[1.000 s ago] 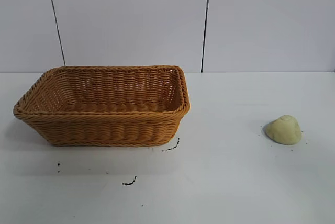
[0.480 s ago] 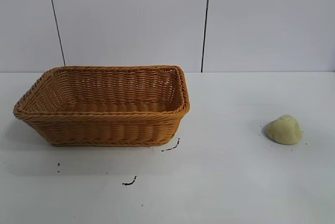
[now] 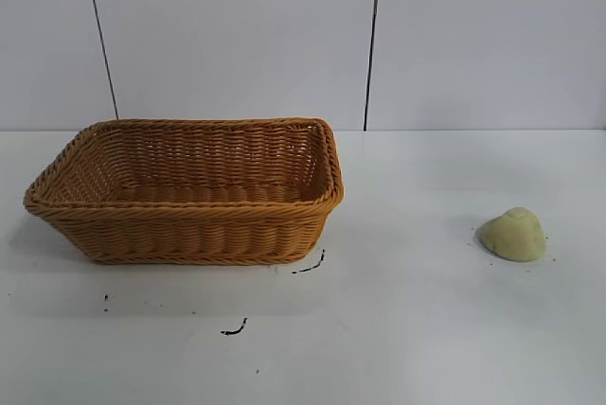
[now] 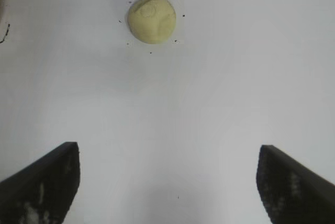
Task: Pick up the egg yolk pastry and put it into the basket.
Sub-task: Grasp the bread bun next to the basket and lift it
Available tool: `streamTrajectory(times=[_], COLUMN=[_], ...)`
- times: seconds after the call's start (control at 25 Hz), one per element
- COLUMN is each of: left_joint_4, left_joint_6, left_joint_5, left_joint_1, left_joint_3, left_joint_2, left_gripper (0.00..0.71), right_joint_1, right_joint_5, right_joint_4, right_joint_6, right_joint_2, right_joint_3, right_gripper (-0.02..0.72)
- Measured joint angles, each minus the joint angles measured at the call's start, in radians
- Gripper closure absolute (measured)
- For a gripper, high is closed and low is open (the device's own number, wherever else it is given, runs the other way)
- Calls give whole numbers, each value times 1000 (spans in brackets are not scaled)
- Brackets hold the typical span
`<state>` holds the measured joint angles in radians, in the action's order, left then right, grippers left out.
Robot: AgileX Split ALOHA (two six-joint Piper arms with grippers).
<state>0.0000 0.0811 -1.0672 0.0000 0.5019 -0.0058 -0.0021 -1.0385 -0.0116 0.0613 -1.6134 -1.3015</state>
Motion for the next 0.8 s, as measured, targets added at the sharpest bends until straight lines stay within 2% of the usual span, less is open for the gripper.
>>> streamTrajectory(times=[0.36, 0.6, 0.8], left_joint_4=[0, 0, 0], left_joint_6=[0, 0, 0], left_joint_5=[0, 0, 0], left_joint_1=[0, 0, 0], left_joint_3=[0, 0, 0], left_joint_2=[0, 0, 0], left_gripper=[14, 14, 14], right_joint_1=[15, 70, 75], right_joint_5=[18, 62, 98], right_joint_4=[1, -1, -2], right_joint_6=[16, 23, 24], right_joint_2=[-283, -371, -439], right_joint_3=[-216, -236, -236], right_gripper=[48, 48, 48])
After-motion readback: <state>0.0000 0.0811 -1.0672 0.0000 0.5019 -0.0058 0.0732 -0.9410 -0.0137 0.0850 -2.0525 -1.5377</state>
